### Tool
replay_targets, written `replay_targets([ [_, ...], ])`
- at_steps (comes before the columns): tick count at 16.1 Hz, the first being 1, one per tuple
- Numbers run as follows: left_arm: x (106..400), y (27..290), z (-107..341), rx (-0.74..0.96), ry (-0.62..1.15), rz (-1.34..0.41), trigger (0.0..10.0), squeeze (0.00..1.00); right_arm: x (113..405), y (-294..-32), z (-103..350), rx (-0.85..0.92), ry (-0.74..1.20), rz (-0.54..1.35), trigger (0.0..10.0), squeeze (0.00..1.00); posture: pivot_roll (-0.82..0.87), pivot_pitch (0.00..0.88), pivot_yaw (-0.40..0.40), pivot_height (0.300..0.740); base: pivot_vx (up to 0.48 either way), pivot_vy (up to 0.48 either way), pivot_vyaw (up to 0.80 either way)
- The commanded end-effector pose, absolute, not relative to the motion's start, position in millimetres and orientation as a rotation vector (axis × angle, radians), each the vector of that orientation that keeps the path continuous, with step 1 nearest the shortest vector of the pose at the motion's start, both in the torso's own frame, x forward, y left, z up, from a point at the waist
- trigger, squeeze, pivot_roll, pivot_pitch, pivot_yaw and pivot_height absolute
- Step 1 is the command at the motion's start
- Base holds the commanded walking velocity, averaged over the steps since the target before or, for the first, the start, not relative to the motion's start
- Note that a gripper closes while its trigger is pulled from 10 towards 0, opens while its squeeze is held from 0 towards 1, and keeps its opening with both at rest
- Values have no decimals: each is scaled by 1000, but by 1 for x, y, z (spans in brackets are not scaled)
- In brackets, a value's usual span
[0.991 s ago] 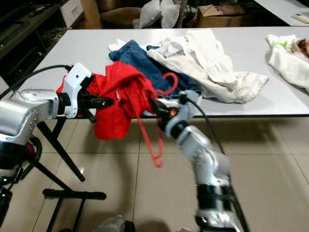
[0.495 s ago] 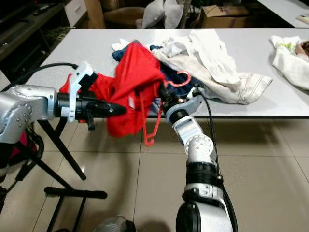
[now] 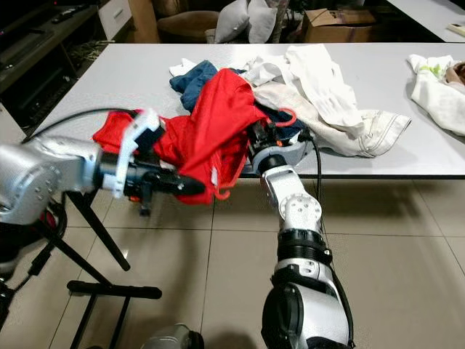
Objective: Hang hanger
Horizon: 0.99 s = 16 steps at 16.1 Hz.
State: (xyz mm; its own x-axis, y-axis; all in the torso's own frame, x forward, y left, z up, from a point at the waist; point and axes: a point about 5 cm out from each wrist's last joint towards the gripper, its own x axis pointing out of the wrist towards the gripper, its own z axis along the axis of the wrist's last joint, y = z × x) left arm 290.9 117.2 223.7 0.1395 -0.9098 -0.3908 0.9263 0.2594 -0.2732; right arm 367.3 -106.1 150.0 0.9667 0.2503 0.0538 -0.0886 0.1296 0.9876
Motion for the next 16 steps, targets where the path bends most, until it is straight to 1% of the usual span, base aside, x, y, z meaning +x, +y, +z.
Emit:
replay_targets([
  [1, 287, 113, 234, 22, 503, -1374, 0, 0, 368, -40, 184, 1523, 149, 410, 10000, 0, 135, 0, 50, 723, 0, 0, 0],
  [4, 283, 108, 253, -93, 442, -1445, 0, 0, 370, -40, 183, 1500, 150, 400, 10000, 0, 137, 0, 48, 723, 0, 0, 0],
  [6, 287, 105, 272, -217, 371, -1475, 0, 0, 369, -35, 184, 1405, 154, 423, 10000, 0, 139, 0, 48, 723, 0, 0, 0],
  [7, 293, 105, 282, -288, 325, -1454, 0, 0, 365, -30, 184, 1306, 158, 456, 10000, 0, 138, 0, 49, 723, 0, 0, 0],
  [8, 295, 104, 290, -335, 307, -1459, 0, 0, 363, -28, 182, 1251, 157, 468, 10000, 0, 135, 0, 52, 723, 0, 0, 0],
  [9, 294, 104, 291, -334, 309, -1468, 0, 0, 362, -28, 182, 1254, 157, 466, 10000, 0, 134, 0, 55, 723, 0, 0, 0],
  [10, 291, 105, 284, -246, 340, -1457, 0, 0, 363, -31, 183, 1312, 150, 456, 10000, 0, 134, 0, 56, 723, 0, 0, 0],
  [13, 296, 115, 252, -68, 448, -1323, 0, 0, 366, -45, 190, 1418, 104, 429, 10000, 0, 130, 0, 61, 723, 0, 0, 0],
  [14, 296, 116, 249, -64, 465, -1313, 0, 0, 366, -46, 190, 1430, 98, 422, 10000, 0, 130, 0, 62, 723, 0, 0, 0],
  [16, 291, 119, 235, 5, 530, -1297, 0, 0, 369, -52, 193, 1484, 76, 398, 10000, 0, 130, 0, 62, 723, 0, 0, 0],
])
